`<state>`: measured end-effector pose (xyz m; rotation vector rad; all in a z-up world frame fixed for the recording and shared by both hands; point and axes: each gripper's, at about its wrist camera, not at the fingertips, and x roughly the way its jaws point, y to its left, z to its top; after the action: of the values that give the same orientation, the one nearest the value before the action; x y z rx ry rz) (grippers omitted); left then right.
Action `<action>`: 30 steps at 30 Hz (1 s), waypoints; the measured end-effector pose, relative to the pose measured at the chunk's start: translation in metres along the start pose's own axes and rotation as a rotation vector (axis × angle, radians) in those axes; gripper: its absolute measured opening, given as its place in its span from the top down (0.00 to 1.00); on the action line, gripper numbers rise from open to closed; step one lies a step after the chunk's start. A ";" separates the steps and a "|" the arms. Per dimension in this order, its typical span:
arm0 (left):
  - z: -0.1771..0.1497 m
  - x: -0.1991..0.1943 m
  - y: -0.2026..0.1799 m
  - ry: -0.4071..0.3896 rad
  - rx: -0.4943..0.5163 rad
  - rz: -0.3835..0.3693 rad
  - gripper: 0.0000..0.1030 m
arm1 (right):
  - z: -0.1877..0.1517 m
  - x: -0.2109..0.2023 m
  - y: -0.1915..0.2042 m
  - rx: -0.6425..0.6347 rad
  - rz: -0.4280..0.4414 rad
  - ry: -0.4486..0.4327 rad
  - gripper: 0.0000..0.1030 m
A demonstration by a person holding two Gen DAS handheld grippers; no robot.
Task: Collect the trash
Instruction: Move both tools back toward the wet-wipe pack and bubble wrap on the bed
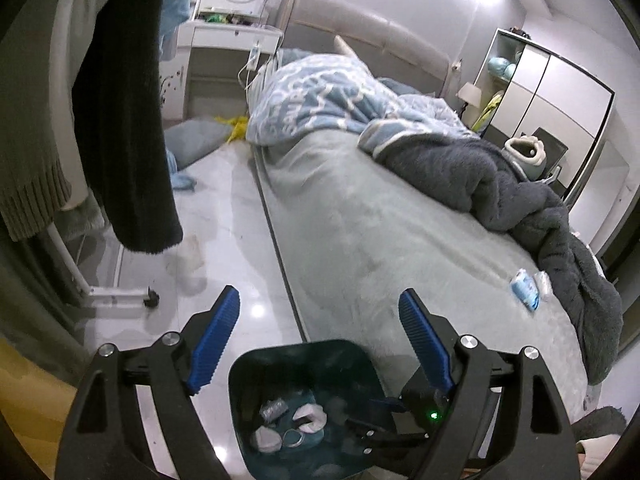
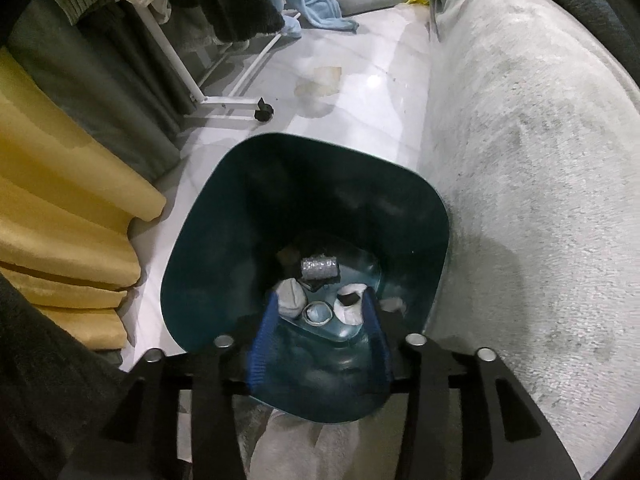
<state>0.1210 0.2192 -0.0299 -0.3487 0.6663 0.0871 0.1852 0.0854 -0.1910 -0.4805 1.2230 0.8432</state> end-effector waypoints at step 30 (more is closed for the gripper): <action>0.035 -0.030 -0.118 -0.197 0.123 -0.051 0.05 | -0.020 -0.157 -0.093 0.161 -0.193 -0.469 0.05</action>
<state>0.1405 0.1211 0.0488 -0.2350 0.4648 0.0314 0.2290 -0.0334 -0.0580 -0.2445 0.7887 0.6387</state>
